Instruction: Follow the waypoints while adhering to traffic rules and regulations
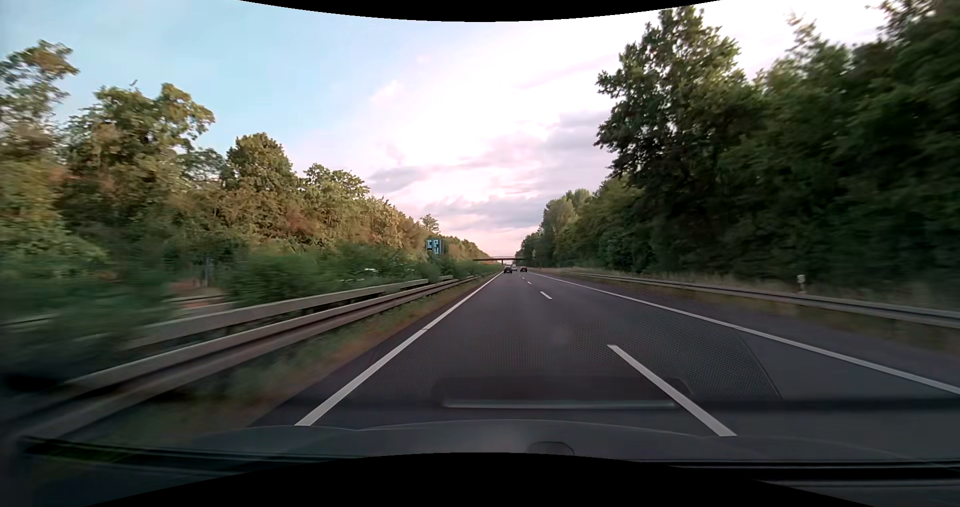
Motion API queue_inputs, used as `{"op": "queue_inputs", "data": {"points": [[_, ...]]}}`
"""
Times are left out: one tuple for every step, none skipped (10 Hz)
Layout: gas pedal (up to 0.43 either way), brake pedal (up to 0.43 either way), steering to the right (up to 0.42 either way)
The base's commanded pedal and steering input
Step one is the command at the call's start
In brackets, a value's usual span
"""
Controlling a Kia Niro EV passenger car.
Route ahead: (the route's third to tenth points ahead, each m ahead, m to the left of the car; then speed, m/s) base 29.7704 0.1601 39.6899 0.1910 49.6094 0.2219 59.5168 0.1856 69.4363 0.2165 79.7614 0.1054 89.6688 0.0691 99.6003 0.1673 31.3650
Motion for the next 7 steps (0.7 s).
{"op": "queue_inputs", "data": {"points": [[0.299, 0.0, -0.003], [0.299, 0.0, -0.003], [0.299, 0.0, -0.003], [0.299, 0.0, -0.003], [0.299, 0.0, -0.003], [0.299, 0.0, -0.003], [0.299, 0.0, -0.003]]}}
